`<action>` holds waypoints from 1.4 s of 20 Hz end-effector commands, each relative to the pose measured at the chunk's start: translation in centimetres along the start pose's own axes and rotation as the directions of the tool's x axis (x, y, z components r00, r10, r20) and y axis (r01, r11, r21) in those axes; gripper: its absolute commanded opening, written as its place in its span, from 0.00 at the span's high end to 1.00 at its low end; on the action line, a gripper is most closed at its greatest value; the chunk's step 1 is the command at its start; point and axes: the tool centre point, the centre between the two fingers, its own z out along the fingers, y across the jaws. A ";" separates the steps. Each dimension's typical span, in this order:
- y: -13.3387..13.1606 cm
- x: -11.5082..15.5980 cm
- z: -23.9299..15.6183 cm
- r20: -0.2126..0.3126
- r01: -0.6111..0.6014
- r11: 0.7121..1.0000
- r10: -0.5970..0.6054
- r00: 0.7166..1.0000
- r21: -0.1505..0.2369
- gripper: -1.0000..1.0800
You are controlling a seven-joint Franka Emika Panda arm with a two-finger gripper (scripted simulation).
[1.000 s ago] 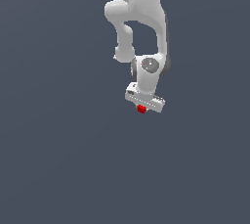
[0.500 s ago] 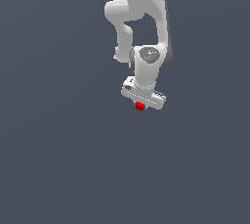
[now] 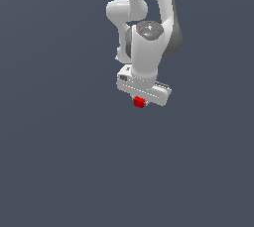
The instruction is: Pick up the red cube and move it to a goal position.
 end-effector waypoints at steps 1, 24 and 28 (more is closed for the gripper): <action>0.1 1.1 -2.4 0.000 0.000 1.000 0.000 1.000 0.000 1.00; 0.3 9.5 -18.4 0.000 0.001 1.000 -0.001 1.000 0.000 1.00; 0.3 10.1 -19.4 0.000 0.001 1.000 -0.001 1.000 0.000 1.00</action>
